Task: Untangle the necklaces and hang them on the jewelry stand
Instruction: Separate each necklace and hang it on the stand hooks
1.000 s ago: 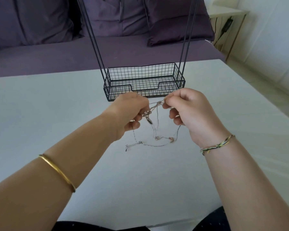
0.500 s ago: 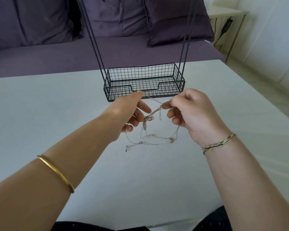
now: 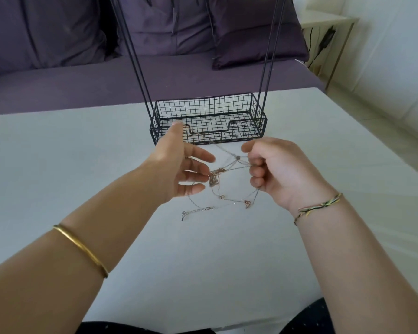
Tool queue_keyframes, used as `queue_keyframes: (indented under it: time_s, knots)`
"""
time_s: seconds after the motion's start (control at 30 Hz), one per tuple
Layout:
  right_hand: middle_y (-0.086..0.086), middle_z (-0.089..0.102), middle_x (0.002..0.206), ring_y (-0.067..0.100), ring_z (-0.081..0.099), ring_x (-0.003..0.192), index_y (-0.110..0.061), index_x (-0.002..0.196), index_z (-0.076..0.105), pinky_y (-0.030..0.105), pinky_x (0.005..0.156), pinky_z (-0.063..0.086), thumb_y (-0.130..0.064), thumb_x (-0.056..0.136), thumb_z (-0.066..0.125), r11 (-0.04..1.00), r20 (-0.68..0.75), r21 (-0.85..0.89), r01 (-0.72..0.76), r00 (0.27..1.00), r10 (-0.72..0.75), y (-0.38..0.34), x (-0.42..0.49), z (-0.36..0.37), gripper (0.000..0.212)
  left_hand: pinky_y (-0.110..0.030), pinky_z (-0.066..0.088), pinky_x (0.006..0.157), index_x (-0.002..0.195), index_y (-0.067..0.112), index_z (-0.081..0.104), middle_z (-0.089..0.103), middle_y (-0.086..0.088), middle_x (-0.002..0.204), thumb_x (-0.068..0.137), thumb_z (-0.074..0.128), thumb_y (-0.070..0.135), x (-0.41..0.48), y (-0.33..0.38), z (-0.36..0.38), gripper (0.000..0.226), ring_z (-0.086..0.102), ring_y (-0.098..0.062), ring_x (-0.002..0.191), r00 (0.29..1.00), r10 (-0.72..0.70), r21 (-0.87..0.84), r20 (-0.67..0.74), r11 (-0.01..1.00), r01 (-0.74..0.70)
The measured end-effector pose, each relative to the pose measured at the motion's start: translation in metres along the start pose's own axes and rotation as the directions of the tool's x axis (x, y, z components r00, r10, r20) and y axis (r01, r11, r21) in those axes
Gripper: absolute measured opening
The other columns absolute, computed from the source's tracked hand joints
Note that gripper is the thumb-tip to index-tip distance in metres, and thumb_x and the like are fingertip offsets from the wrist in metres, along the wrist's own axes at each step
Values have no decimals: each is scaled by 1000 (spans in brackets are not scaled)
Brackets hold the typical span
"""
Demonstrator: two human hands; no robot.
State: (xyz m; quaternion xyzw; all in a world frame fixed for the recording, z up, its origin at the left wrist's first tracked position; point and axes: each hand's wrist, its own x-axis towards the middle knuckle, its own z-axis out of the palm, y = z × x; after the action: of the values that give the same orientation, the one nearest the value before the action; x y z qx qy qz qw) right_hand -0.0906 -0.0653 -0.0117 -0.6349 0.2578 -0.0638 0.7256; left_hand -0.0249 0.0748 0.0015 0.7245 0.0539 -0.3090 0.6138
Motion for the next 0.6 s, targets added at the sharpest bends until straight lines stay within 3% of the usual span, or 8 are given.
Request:
queue_keyframes:
  time_s: [0.1, 0.3, 0.37, 0.47, 0.6]
  knots:
    - [-5, 46, 53, 11, 38, 43, -13, 72, 64, 21, 42, 36, 7, 82, 51, 957, -8, -267, 115, 993, -121, 6, 0, 0, 26, -27, 46, 55, 77, 4, 68, 56, -8, 57, 94, 11, 62, 0, 1, -4, 83, 56, -22, 60, 1000, 18, -40, -23, 999, -19]
    - [-20, 43, 33, 2, 40, 46, -14, 76, 67, 17, 49, 33, -9, 88, 60, 899, -67, -397, 183, 971, -227, 11, 8, -7, 15, -22, 35, 49, 68, 5, 60, 53, -7, 50, 96, 11, 56, 0, 3, -15, 77, 55, -22, 62, 989, 35, -177, -145, 982, -61]
    - [-17, 42, 35, 2, 37, 39, -14, 79, 68, 14, 40, 29, -9, 88, 59, 921, -96, -351, 168, 972, -214, 10, 9, -9, 14, -18, 28, 44, 69, 7, 59, 52, -4, 50, 98, 14, 51, 1, 3, -18, 70, 55, -20, 58, 988, 36, -192, -149, 979, -64]
    - [-5, 48, 55, 5, 29, 33, -11, 82, 67, 15, 32, 21, -9, 89, 59, 976, -107, -180, 118, 984, -139, 7, 9, -10, 11, -15, 23, 37, 69, 11, 62, 57, 0, 55, 99, 32, 42, 3, 1, -19, 52, 52, -14, 53, 985, 51, -107, -163, 992, -69]
    - [8, 60, 72, 5, 24, 32, -11, 92, 64, 15, 33, 17, -5, 91, 55, 996, -105, 78, 39, 994, -30, 2, 9, -10, 11, -21, 30, 51, 77, 20, 72, 69, 4, 83, 88, 57, 23, 6, -3, -22, 19, 53, -10, 72, 969, 132, 184, -209, 978, -93]
